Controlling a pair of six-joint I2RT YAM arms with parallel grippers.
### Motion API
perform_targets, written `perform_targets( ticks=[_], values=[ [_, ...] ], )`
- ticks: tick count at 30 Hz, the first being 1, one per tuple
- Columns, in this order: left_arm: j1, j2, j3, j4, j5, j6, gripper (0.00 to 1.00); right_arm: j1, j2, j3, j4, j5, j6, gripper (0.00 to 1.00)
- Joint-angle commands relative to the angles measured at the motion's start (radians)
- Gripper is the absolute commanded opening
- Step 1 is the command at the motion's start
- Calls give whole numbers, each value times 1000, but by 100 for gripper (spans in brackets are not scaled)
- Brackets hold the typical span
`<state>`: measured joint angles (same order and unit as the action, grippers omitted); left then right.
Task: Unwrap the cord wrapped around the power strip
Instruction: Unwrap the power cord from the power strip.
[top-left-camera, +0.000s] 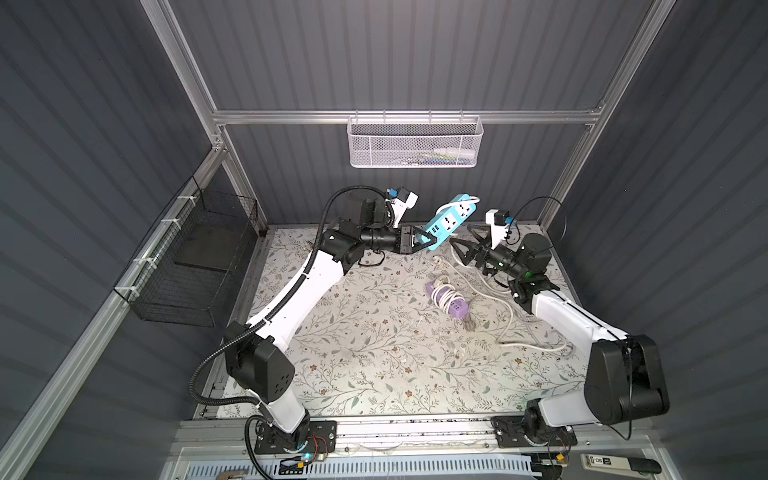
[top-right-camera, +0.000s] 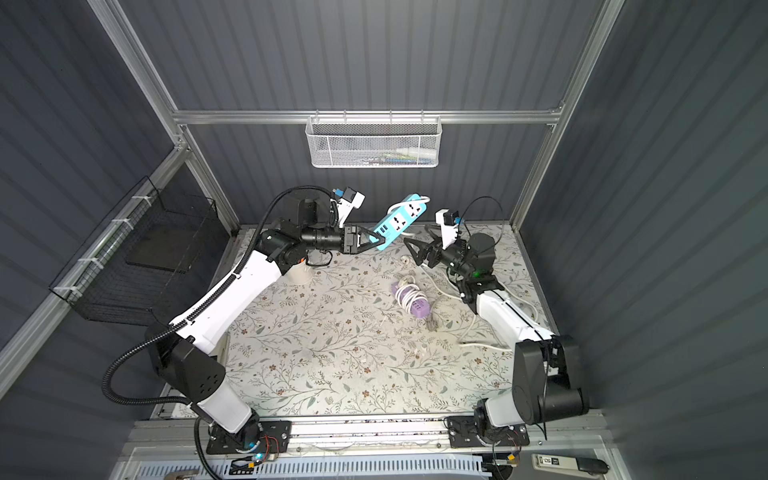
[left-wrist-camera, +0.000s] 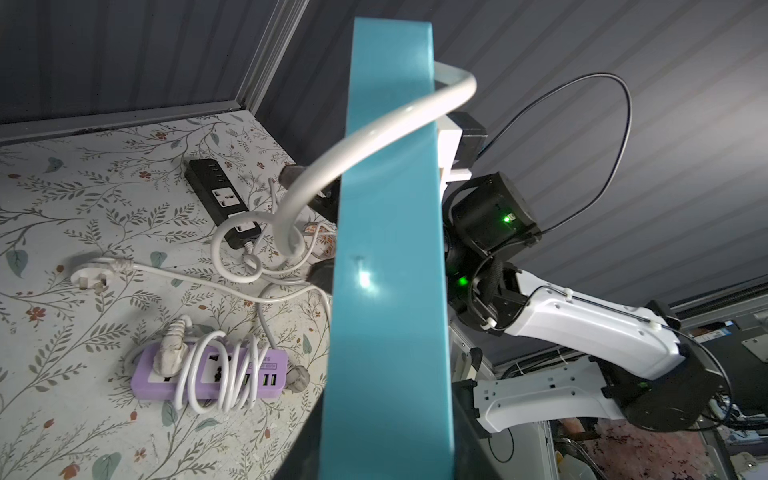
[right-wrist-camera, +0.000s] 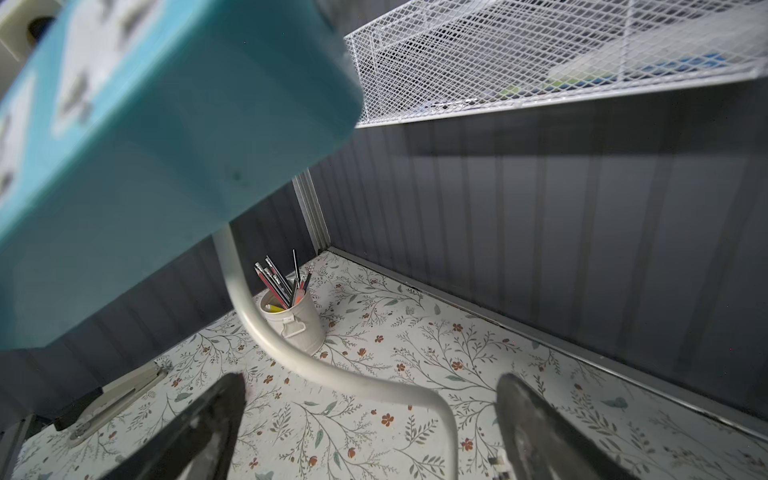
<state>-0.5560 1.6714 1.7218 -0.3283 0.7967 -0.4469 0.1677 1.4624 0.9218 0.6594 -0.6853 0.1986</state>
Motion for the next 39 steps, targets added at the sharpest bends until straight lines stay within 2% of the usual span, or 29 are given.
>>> perform_targets(
  ticks=[1,8,17,20,30,34,39],
  values=[
    [-4,-49,0,99,64,-51,0,19,29,29,52,-7,-31,93],
    [-8,-50,-42,190,86,-127,0,26,80,58,124,-8,-5,74],
    [-12,-48,-71,232,87,-146,0,26,110,52,179,-10,36,15],
    [-12,-50,-70,244,80,-153,0,26,105,39,196,-2,45,0],
    [-14,-56,-72,239,92,-149,0,4,90,45,115,39,57,0],
    [-16,-61,-116,226,98,-143,0,-48,113,118,62,41,113,0],
    [-19,-67,-226,245,100,-151,0,-78,91,260,-66,45,96,0]
  ],
)
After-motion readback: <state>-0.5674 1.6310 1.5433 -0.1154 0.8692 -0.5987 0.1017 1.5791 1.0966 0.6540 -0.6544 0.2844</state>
